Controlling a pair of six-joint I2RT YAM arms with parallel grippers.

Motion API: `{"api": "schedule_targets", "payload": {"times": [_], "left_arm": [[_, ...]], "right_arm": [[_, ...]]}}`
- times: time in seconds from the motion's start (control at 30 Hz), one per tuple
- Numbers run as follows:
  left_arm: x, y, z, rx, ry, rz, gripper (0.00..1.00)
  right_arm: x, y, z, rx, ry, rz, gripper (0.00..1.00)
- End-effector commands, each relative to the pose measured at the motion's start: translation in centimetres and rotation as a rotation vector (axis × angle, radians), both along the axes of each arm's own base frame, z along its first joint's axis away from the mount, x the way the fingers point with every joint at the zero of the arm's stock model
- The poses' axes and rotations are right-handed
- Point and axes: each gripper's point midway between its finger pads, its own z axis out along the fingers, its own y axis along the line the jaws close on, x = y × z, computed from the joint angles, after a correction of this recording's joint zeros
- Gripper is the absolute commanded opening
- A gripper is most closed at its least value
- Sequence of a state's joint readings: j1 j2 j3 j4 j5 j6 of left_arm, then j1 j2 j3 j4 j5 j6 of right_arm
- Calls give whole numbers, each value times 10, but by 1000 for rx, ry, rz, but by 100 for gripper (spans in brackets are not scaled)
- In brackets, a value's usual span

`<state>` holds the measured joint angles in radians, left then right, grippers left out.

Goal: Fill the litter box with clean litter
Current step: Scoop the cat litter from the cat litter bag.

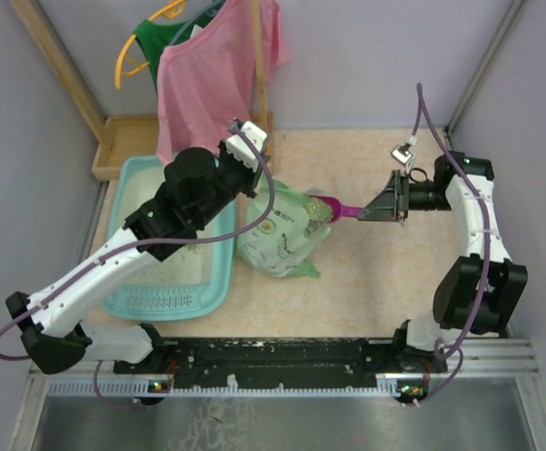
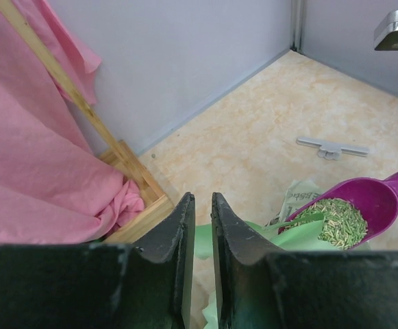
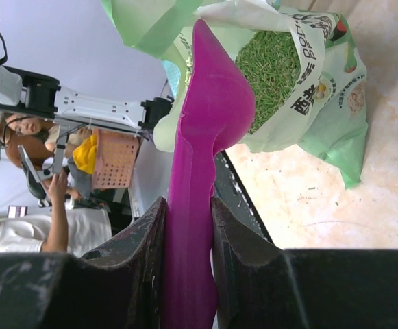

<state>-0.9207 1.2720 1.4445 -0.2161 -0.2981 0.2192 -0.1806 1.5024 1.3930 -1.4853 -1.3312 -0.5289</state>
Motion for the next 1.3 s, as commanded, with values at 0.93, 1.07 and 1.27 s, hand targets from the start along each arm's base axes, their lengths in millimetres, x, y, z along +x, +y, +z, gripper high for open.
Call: {"api": "schedule_targets", "payload": {"times": [0.93, 1.07, 1.27], "left_arm": [[3, -3, 6, -11, -27, -1, 22], [3, -4, 7, -11, -29, -5, 22], [1, -3, 5, -14, -20, -8, 22]], "right_arm": [[-9, -6, 20, 36, -50, -52, 0], [-9, -6, 22, 28, -57, -54, 0], [-8, -7, 23, 31, -62, -60, 0]]}}
